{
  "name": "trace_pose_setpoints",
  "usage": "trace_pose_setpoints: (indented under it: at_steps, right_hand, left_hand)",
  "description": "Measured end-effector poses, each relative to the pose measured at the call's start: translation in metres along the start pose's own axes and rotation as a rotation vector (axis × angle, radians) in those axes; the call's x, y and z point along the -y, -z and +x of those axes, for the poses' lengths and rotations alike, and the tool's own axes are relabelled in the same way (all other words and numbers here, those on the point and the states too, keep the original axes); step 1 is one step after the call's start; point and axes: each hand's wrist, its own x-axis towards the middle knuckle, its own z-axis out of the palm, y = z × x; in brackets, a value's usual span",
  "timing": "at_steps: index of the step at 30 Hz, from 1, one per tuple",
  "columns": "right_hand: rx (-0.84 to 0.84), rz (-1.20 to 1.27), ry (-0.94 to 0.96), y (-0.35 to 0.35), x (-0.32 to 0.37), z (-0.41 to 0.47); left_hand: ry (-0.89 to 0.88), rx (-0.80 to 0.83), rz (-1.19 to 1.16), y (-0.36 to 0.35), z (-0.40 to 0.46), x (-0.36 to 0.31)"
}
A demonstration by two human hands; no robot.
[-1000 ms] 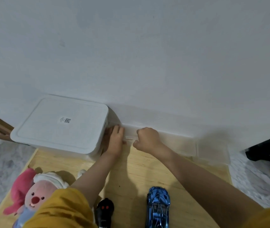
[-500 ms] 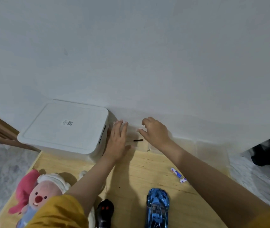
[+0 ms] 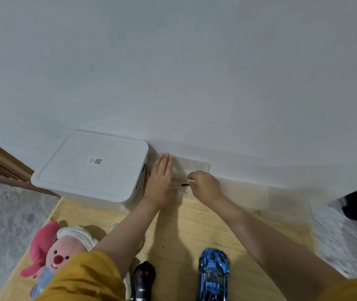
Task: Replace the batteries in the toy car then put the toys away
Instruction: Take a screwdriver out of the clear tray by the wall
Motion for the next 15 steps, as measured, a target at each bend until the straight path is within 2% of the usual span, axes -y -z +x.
trace_pose_setpoints:
  at_steps: [6, 15]
  right_hand:
    - [0.163, -0.036, -0.097, -0.004, -0.001, 0.02]
    - [0.236, -0.192, -0.132, -0.012, 0.004, 0.029]
  left_hand:
    - [-0.007, -0.004, -0.027, 0.002, 0.001, 0.001]
    - [-0.016, -0.044, -0.081, -0.002, 0.003, 0.004]
